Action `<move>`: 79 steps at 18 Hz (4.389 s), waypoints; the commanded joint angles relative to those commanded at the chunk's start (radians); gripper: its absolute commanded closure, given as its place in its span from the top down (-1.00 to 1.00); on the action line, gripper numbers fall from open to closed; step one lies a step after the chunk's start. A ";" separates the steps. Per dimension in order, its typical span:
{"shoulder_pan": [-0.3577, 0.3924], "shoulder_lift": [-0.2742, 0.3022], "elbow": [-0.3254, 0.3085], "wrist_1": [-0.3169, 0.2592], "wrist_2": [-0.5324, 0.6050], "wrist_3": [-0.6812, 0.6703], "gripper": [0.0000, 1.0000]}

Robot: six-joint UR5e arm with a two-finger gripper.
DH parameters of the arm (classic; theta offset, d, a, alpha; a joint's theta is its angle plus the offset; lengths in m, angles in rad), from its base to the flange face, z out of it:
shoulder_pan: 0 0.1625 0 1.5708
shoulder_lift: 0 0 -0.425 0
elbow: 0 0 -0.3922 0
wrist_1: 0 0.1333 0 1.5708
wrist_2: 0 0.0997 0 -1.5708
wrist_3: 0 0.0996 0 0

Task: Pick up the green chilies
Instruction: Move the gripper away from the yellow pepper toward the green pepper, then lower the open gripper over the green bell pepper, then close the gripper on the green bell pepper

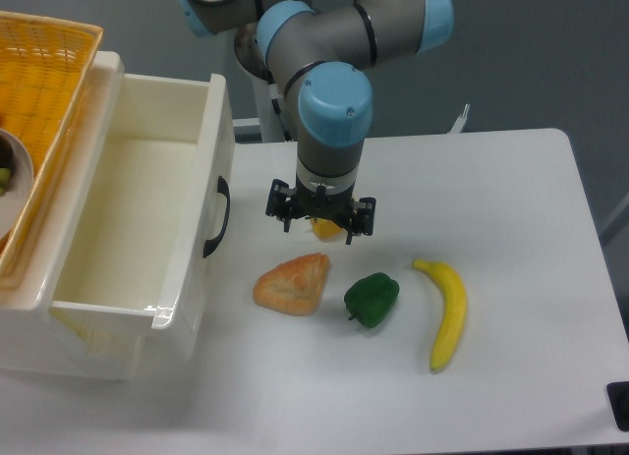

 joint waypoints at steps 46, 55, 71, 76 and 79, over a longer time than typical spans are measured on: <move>0.080 -0.308 0.026 0.247 -0.003 0.408 1.00; 0.086 -0.296 0.035 0.244 -0.017 0.419 1.00; 0.083 -0.279 0.028 0.242 -0.044 0.416 1.00; 0.077 -0.290 0.020 0.244 -0.045 0.410 1.00; 0.077 -0.290 0.018 0.244 -0.045 0.410 1.00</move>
